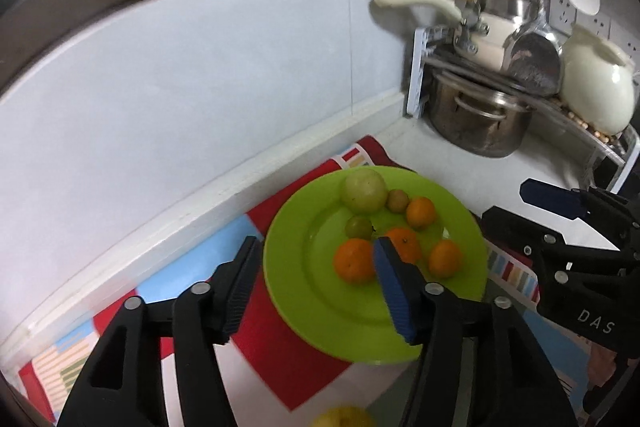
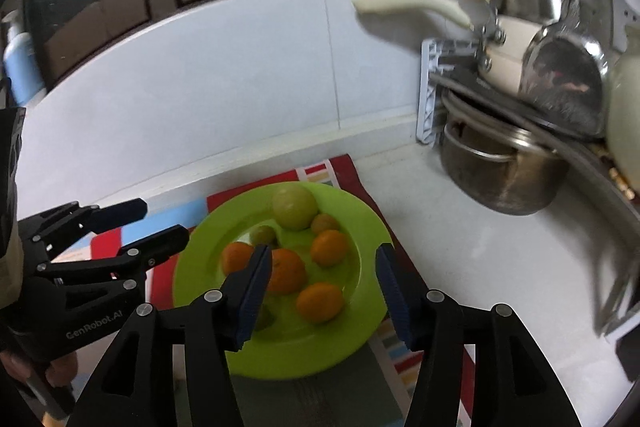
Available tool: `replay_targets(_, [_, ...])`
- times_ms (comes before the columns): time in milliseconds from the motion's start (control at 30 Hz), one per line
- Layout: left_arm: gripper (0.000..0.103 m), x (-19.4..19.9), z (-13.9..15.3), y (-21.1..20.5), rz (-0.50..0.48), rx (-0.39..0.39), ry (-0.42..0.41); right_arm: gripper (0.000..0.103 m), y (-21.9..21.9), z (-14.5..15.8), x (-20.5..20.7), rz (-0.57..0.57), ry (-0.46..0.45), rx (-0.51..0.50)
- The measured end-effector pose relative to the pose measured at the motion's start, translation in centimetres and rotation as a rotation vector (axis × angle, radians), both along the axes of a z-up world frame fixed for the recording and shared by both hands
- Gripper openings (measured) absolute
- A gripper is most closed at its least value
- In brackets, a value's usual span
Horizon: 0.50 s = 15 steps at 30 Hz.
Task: Organize fruits
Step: 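Move both tools back toward the last two fruits on the cloth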
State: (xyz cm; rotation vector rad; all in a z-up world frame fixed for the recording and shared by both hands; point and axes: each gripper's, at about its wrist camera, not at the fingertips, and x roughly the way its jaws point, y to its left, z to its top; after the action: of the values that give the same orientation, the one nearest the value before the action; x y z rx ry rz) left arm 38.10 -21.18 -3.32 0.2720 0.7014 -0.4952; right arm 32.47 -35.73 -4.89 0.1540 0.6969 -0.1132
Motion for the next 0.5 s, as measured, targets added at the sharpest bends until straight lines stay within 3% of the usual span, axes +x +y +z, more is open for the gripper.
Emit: replay_targets(500, [0.078,-8.6,3.9,5.9,0.078,-0.035,-0.09,0.065,4.9,4.0,-8.3,0.048,-0.084,-0.079])
